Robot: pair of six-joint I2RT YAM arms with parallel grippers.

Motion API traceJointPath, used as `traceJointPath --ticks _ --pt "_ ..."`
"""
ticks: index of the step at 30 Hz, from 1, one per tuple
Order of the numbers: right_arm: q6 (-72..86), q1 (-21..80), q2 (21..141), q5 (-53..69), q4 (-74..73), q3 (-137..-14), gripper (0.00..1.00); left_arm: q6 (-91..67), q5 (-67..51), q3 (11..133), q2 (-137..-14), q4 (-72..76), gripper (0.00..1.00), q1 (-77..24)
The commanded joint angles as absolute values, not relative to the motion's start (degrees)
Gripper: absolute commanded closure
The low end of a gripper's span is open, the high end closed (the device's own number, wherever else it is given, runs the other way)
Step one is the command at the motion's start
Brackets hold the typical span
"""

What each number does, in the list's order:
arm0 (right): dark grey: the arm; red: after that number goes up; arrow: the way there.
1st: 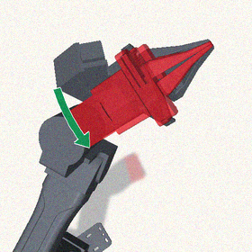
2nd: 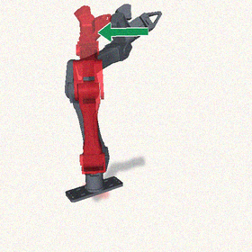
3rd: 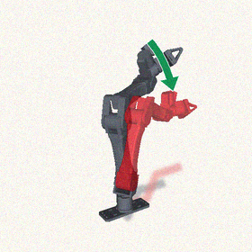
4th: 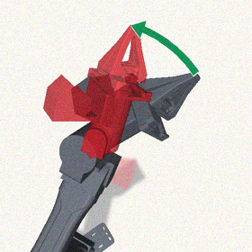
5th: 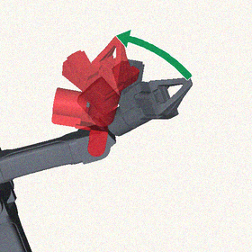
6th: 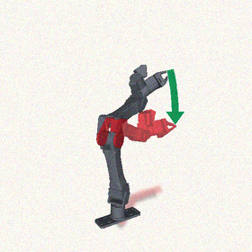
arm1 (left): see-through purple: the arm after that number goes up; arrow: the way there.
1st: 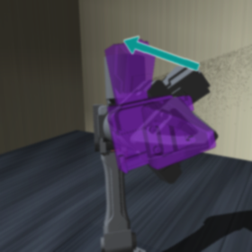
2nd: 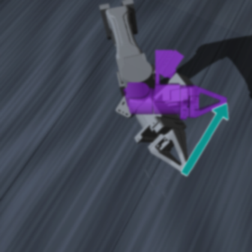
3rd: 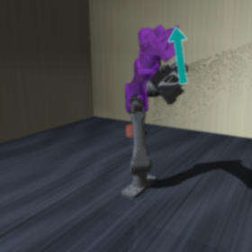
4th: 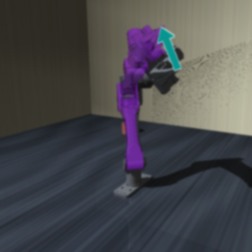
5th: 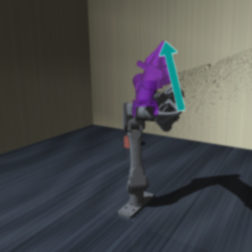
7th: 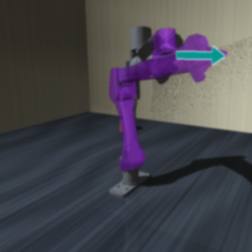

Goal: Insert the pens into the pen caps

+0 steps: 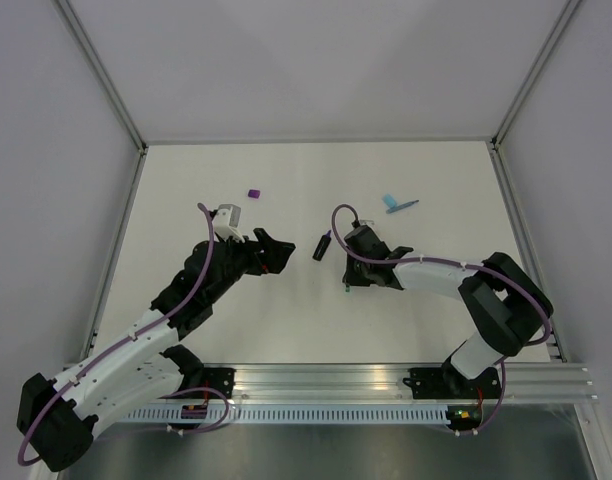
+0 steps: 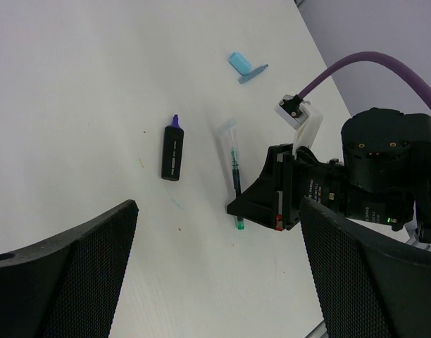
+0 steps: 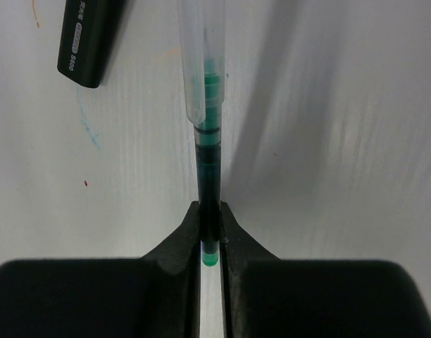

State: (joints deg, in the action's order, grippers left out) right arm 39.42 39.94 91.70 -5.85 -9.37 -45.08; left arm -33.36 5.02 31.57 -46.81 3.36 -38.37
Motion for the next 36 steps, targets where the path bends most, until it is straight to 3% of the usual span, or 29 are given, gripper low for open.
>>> traceJointPath --ticks 1,18,26,36 --pt "39.38 39.9 93.34 -4.66 -9.58 -46.76 0.85 -31.55 6.59 31.73 -46.41 4.92 0.0 -38.5" --pt "40.52 39.9 90.62 -0.18 -8.61 -45.35 0.74 -31.11 5.98 31.99 -47.72 5.18 0.0 -38.5" --pt "36.74 38.59 81.93 -7.46 -17.4 -53.17 0.72 -30.15 4.57 32.52 -48.87 5.19 0.0 -38.5" --pt "39.73 26.3 84.98 -10.37 -14.85 -60.44 0.7 -29.79 3.69 32.78 -50.45 5.54 0.01 -38.41"
